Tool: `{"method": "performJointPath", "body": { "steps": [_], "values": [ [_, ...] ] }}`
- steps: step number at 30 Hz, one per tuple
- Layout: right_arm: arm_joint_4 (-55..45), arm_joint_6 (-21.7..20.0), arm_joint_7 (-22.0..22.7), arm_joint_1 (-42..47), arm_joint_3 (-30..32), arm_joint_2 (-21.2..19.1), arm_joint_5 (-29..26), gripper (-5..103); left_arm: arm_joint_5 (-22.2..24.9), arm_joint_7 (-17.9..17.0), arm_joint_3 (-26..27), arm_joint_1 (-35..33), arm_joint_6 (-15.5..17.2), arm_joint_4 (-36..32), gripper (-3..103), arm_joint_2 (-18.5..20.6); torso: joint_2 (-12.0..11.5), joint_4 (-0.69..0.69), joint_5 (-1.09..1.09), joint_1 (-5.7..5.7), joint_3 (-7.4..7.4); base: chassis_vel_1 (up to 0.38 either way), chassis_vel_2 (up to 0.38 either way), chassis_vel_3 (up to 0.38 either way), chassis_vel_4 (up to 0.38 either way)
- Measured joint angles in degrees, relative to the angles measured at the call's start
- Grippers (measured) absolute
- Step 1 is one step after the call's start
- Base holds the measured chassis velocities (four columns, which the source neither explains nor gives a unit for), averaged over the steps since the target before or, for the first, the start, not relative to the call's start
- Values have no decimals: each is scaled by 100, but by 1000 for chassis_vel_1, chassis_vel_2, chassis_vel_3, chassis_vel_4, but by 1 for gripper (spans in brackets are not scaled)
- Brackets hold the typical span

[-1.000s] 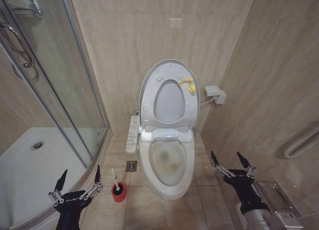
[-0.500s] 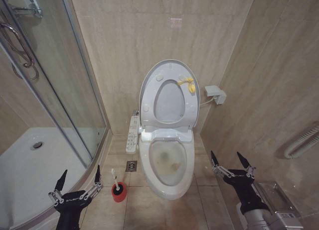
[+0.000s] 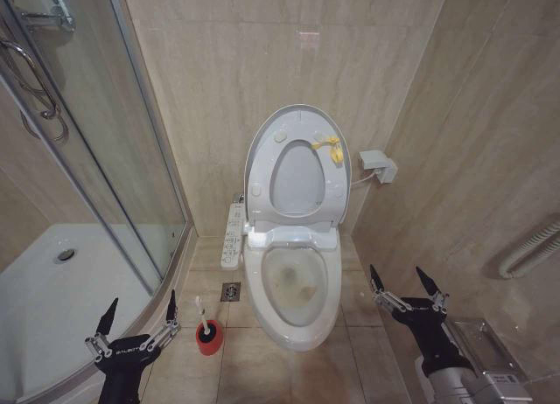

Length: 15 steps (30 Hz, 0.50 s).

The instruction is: Open the toilet lid, clean the toilet bowl with a toilet brush, close the toilet lid, and flush.

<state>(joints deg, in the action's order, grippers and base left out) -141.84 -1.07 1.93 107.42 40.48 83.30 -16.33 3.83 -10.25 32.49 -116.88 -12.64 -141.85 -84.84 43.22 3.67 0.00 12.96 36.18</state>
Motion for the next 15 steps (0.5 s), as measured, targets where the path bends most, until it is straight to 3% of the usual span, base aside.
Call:
{"method": "performJointPath", "body": {
  "steps": [15],
  "values": [
    [0, 0, 0, 0, 0, 0, 0, 100, 0, 0, 0, 0, 0, 0, 100, 0, 0, 0, 0, 0, 0, 0, 0, 0, 0]
  ]
}}
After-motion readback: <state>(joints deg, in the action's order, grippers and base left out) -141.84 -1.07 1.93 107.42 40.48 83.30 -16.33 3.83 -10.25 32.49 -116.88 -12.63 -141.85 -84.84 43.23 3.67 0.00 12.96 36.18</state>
